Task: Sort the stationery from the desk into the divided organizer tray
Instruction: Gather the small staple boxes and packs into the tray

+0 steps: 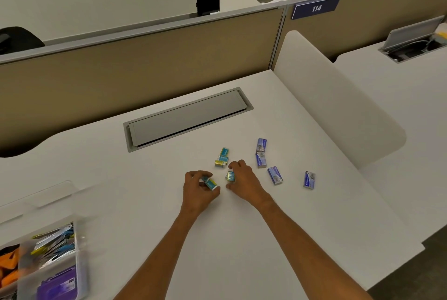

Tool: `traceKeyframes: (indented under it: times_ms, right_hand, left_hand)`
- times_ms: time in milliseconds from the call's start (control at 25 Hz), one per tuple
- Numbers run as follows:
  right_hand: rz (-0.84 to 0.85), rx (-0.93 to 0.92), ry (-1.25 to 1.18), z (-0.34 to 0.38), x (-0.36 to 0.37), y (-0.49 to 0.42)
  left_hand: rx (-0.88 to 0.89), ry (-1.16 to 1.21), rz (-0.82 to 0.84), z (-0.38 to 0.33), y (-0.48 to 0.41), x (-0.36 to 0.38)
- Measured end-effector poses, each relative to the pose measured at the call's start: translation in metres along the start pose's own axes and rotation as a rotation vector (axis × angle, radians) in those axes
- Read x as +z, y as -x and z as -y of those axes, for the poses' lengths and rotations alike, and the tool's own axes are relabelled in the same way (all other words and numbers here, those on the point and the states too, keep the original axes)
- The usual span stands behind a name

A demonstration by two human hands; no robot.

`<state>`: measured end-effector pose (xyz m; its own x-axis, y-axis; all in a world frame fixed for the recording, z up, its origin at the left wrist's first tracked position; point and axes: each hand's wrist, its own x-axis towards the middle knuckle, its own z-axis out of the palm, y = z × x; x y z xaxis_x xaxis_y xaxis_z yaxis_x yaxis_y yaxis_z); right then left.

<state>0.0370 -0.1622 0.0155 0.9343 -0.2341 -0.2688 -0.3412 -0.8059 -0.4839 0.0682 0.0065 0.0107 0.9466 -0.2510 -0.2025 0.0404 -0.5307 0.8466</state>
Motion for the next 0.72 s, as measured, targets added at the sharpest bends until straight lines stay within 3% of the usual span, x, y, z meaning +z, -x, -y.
traceKeyframes:
  times_ms: [200,320,440,520,600,720]
  right_hand:
    - [-0.018,-0.006,0.044,0.0,0.007,-0.003]
    - [-0.037,0.037,-0.104,-0.003,0.009,-0.003]
    - [-0.022,0.217,-0.711,-0.001,0.002,0.001]
    - [0.064,0.267,-1.154,0.004,-0.002,0.009]
    - [0.114,0.267,-1.45,0.012,-0.002,0.017]
    - [0.121,0.302,-1.707,0.027,0.007,0.025]
  left_hand:
    - [-0.233,0.411,-0.022,-0.004,-0.002,-0.008]
    - [-0.342,0.78,0.008,-0.007,-0.008,-0.012]
    - [-0.478,1.268,0.027,-0.015,-0.009,-0.016]
    - [-0.525,1.443,0.025,-0.02,-0.006,-0.017]
    - [-0.523,1.509,0.011,-0.027,-0.003,-0.017]
    - [-0.514,1.511,-0.059,-0.032,-0.002,-0.014]
